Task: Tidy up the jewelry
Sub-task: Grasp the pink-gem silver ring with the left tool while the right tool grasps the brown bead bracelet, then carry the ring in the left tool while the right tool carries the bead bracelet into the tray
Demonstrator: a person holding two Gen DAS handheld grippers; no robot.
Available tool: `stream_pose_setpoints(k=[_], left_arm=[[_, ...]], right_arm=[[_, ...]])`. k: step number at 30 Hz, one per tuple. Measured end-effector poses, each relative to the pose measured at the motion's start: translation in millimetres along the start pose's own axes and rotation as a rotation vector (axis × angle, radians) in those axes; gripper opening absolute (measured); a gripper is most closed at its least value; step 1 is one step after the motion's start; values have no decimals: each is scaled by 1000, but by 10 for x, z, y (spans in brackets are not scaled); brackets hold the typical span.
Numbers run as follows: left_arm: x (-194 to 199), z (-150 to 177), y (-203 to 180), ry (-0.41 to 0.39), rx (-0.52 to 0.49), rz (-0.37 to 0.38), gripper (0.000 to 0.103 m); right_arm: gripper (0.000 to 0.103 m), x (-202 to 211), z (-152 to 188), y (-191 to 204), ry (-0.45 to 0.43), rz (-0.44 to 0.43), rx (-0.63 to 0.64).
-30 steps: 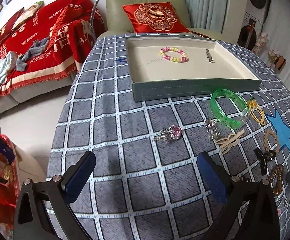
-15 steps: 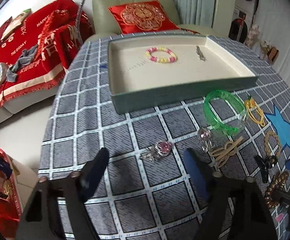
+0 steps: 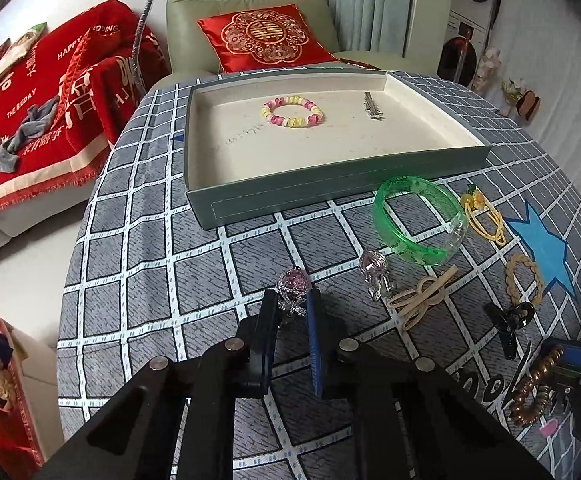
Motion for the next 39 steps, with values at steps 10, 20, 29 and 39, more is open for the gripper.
stream_pose_setpoints(k=[10,20,29,39], left_arm=[[219,-4,95,-31,66,19,29],[564,-327,153,-128,106,32,29],[578,-819,304,-182,120,23,29],[-82,-1253,418,-78,94,26,29]], right_arm=[[16,124,-71,-157,-10,-76,-103],[16,389,-518,-245,-85,-123,-136],[16,486,-1252,-290,-154,-101,-100],[16,10,-2038,-384,-101,-96,-155]])
Point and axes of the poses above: each gripper's, at about its wrist camera, not at the fingertips, and x roughly against the way its jaws point, y to its left, z to its underside, the point moved 4 cm from there along -x, roughly the way its jaws point, and after that the axes turned 11 degrees about -x, right-handed, at the moved point
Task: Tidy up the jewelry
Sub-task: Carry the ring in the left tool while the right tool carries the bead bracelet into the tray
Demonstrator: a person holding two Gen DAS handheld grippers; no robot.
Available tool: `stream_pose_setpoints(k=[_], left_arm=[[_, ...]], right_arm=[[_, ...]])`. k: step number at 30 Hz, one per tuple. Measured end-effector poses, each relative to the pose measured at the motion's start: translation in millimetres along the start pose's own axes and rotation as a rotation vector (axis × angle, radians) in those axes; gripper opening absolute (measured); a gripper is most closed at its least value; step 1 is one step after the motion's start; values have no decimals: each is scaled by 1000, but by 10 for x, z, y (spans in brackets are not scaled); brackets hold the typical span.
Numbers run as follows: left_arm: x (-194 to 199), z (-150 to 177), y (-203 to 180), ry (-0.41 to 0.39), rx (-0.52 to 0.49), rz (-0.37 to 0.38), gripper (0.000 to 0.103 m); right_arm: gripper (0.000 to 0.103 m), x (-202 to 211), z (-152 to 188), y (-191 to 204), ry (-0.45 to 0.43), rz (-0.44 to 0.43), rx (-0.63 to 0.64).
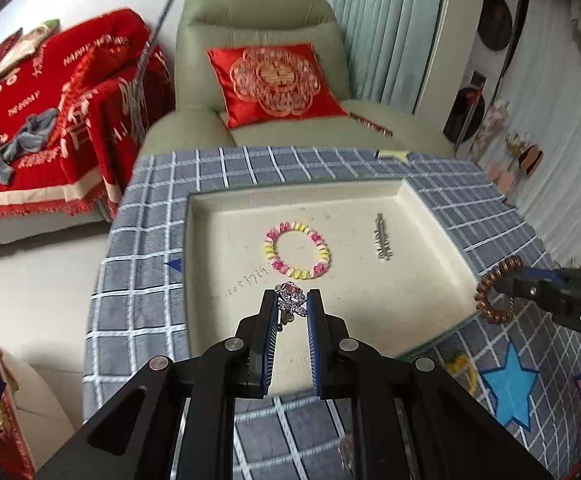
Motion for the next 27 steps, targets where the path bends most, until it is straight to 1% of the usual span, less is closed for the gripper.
stream_pose_setpoints(k=[2,7,14,17,19,23,26,27], left_arm=[[-156,-34,15,27,-5,-7,29],[-433,-123,74,61,6,-32,29],[-743,-270,206,83,37,-90,29],[-838,-314,233,86,34,-130,29],[-898,-309,239,97,25,-143,29],[-1017,-264,243,127,17,-176,29],[-1086,-238,217,152,1,-181,29],[-1072,-244,204,148,-8,-189,29]], right_arm=[[16,-169,-82,-2,20,3,-5],[16,-555,-265,-52,53,-1,-33],[16,-912,-528,-92,39,14,-51],[16,-1047,-652,-107,30,30,-61],[16,-1128,-712,-115,33,36,-66],[16,-1283,-719,-138,48,47,-70],[16,-1355,-678,-152,58,57,-62],[17,-1363,-665,-155,52,59,-59]])
Point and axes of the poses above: each gripper's, at about its wrist camera, not at the fingertips, and x roughly against the way its jaws point, y to its left, z to its underside, the point moved 4 cm from there along -x, roughly the way its jaws point, and after that the axes turned 11 degrees about -x, right-handed, at the moved point
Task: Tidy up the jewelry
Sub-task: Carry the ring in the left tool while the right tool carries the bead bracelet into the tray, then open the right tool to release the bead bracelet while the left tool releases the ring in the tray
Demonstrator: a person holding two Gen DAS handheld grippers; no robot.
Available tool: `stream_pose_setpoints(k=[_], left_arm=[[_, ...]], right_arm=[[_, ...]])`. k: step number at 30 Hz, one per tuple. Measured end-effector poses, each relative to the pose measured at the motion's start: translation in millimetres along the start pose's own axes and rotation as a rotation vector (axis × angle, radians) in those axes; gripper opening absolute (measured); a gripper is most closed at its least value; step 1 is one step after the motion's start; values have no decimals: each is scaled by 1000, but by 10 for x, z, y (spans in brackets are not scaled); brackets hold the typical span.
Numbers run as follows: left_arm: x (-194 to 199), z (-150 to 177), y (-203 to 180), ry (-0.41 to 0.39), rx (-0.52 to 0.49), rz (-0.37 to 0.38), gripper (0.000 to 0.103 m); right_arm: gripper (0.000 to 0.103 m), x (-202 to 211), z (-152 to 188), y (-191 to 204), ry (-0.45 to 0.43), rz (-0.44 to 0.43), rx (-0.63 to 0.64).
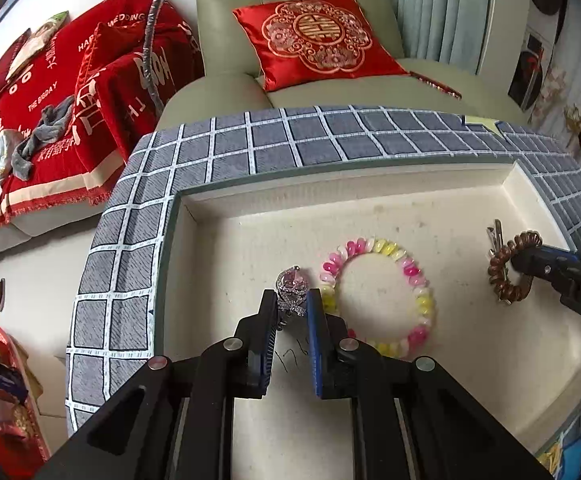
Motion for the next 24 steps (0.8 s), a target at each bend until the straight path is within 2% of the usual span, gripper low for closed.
stream_pose_setpoints(k=[2,4,5,6,7,24], left_arm=[[10,-4,-26,0,-17,-17,29],[9,-3,-40,5,-24,-27,29],[15,-4,-42,4,-23,-29,29],[9,-3,-41,6,-21,-28,29],[6,1,-39,8,-19,-26,29],[39,-14,-64,-11,-35,-21,30]], right_arm=[[17,6,5,12,-6,4,12],[26,5,5,23,-3,6,21],[41,15,2,29,-4,8,23],[61,26,-5,33,-7,10,23],[66,40,-10,36,-13,9,21],[67,551,34,-49,-63,-126,-89]])
Point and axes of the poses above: each gripper's, at about its wrist camera, not at the fingertips, and x roughly against the way its jaws point, y to its left, z to its underside, the point moved 4 cm from there along -x, roughly the way its jaws point, and after that the axes turned 11 degrees about -x, right-handed, at the moved point
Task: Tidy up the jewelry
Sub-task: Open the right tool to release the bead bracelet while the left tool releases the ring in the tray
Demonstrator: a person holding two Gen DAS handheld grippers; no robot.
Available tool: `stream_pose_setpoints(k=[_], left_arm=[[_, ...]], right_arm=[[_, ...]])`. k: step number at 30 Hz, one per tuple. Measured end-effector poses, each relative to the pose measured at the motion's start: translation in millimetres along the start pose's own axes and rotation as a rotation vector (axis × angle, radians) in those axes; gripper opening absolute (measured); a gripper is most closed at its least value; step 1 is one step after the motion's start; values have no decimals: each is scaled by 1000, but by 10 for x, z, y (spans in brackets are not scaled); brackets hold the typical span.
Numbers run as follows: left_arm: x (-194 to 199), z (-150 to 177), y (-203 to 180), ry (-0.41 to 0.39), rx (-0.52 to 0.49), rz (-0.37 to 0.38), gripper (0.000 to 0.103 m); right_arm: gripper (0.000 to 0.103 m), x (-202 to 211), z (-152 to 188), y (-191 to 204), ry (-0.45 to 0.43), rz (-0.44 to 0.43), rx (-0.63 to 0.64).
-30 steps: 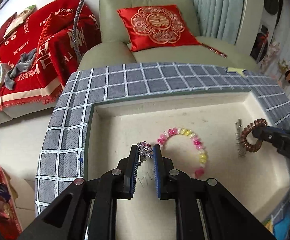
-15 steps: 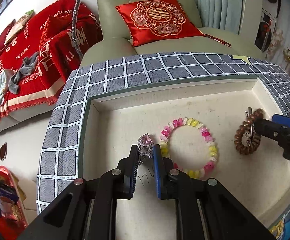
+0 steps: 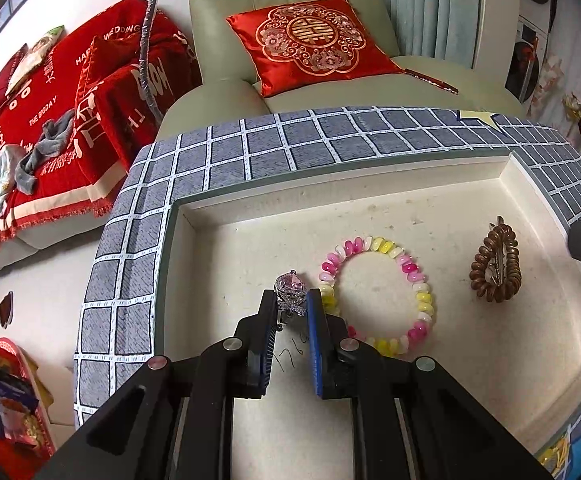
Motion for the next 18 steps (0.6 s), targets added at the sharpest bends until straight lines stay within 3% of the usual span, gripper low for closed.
stream_pose_setpoints(k=[3,4,5,6,8,13,18], left_arm=[[32,-6,6,-16,-1,2,30],[52,-13,5,-25,-2,0,37],[78,-21,8,-34,-1,-5,55],[104,-28,25,-42,6,-11,101],[278,-63,70,-121,30,-35,103],[455,-93,27,-143,8,-41,103],[649,40,-1,-161,9,-2,103]], right_arm=[[67,94,64,-22,-4,-12,-6],[67,114,82,-31,-4,-17,-10],[67,131,98,-43,-3,-21,-14],[67,149,115,-49,-1,-26,-18],[67,180,146,-62,0,-29,-19],[67,231,198,-62,4,-33,-23],[83,374,276,-58,-7,-67,-25]])
Point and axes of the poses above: each gripper's, at about its wrist camera, not at the fingertips, and x roughly against the way its jaws point, y to its left, z to its underside, the point moved 4 cm from there along -x, roughly the way its jaws point, and after that the axes turned 11 degrees about -x, right-handed, at the moved point
